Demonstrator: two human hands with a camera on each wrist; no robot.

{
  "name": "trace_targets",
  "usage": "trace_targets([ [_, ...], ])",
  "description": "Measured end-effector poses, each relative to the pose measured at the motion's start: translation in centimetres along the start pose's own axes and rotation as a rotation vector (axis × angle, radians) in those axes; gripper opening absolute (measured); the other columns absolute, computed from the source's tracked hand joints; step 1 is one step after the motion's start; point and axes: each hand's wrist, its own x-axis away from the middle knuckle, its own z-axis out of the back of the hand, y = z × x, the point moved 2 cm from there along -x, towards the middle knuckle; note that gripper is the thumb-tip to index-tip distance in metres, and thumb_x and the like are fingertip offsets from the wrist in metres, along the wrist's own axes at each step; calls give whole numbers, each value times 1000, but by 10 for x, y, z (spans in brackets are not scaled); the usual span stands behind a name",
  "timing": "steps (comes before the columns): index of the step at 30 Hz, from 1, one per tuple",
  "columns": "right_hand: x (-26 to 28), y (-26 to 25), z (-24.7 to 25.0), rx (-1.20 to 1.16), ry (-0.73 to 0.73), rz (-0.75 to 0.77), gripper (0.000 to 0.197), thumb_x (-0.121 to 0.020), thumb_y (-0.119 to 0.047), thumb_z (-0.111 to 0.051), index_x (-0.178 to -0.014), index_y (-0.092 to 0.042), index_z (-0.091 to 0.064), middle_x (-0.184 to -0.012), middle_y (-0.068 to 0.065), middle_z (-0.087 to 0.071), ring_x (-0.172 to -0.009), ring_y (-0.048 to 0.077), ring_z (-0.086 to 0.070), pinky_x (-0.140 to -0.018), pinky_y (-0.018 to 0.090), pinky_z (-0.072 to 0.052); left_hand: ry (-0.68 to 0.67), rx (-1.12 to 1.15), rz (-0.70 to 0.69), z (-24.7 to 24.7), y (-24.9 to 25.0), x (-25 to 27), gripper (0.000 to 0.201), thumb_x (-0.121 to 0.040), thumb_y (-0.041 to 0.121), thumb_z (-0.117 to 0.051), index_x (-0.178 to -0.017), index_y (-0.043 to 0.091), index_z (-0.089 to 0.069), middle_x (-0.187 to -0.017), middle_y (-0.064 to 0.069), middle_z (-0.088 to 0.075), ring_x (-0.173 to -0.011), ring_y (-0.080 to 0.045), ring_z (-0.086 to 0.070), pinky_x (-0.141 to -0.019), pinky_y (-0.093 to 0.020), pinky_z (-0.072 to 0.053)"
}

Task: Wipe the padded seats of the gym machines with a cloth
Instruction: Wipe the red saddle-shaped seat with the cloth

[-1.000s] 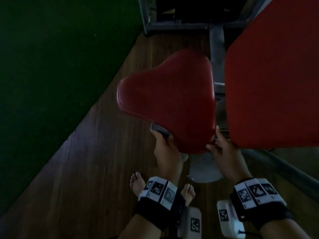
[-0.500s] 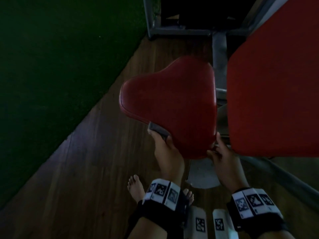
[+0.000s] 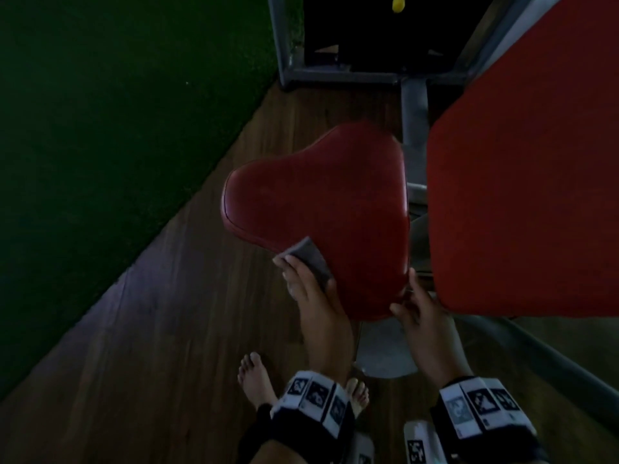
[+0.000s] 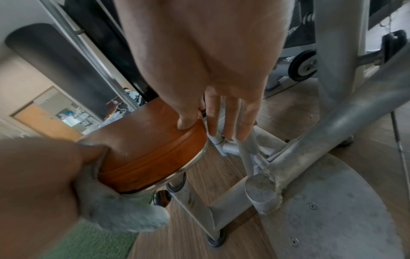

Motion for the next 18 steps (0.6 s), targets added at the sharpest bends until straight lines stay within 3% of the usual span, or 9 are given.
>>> trace_targets([
  [3, 0, -1, 1, 8, -4, -2, 71, -95, -31, -54, -152, -37, -11, -147, -2, -45, -133, 15, -43, -108, 37, -38, -37, -373, -191, 6, -15, -6, 65, -104, 41, -24, -153, 21, 14, -158, 2, 28, -145, -21, 27, -120, -45, 12],
  [5, 1, 1, 0, 8, 3, 6, 71, -95, -32, -53, -152, -38, -10, -148, -4, -43, -133, 14, -42, -109, 39, -37, -104, -535, -322, 13, -11, -19, 65, -105, 40, -26, -154, 18, 10, -159, 1, 25, -144, -24, 28, -115, -39, 23],
  [7, 1, 2, -1, -8, 1, 12, 71, -96, -30, -52, -152, -39, -9, -143, -11, -43, -129, 7, -43, -105, 32, -38, -190, -636, -441, 14, 1, -34, 65, -105, 41, -27, -154, 18, 9, -160, 1, 23, -144, -25, 29, -113, -38, 26],
  [10, 2, 7, -7, -154, -49, -46, 60, -100, -28, -44, -150, -43, -16, -127, -16, -50, -110, 2, -53, -92, 23, -42, -362, -795, -615, -2, 21, -52, 63, -104, 42, -27, -155, 19, 0, -162, -1, 11, -146, -28, 22, -118, -48, 16],
  [12, 8, 12, -12, -269, -15, -95, 47, -101, -22, -43, -141, -41, -32, -128, -11, -53, -116, 9, -54, -92, 19, -44, -534, -830, -694, -13, 36, -59, 61, -103, 44, -25, -155, 17, -10, -163, 0, 3, -147, -27, 18, -119, -52, 8],
  [14, 12, 11, -13, -244, 12, -86, 47, -99, -18, -47, -139, -39, -33, -134, -9, -50, -125, 13, -51, -93, 17, -40, -700, -679, -670, -13, 51, -64, 57, -103, 43, -29, -154, 20, -18, -163, 3, -4, -148, -21, 13, -120, -49, 6],
  [15, 14, 6, -12, -232, 23, -82, 48, -99, -20, -47, -142, -38, -33, -136, -9, -52, -124, 9, -50, -90, 16, -40, -747, -535, -611, -6, 59, -67, 55, -102, 41, -34, -153, 24, -22, -162, 6, -9, -148, -16, 6, -122, -46, 2],
  [17, 16, -12, -11, -244, 40, -31, 49, -100, -30, -45, -145, -40, -31, -140, -11, -51, -123, 0, -48, -89, 16, -40, -723, -311, -569, 19, 69, -80, 48, -101, 37, -41, -148, 30, -33, -159, 10, -24, -145, -10, -19, -119, -38, -21],
  [18, 16, -23, -12, -255, 52, 19, 50, -99, -36, -44, -146, -41, -28, -145, -11, -46, -128, 1, -43, -95, 22, -41, -634, -292, -634, 36, 74, -89, 43, -100, 35, -44, -142, 29, -43, -154, 9, -34, -140, -9, -32, -114, -34, -31],
])
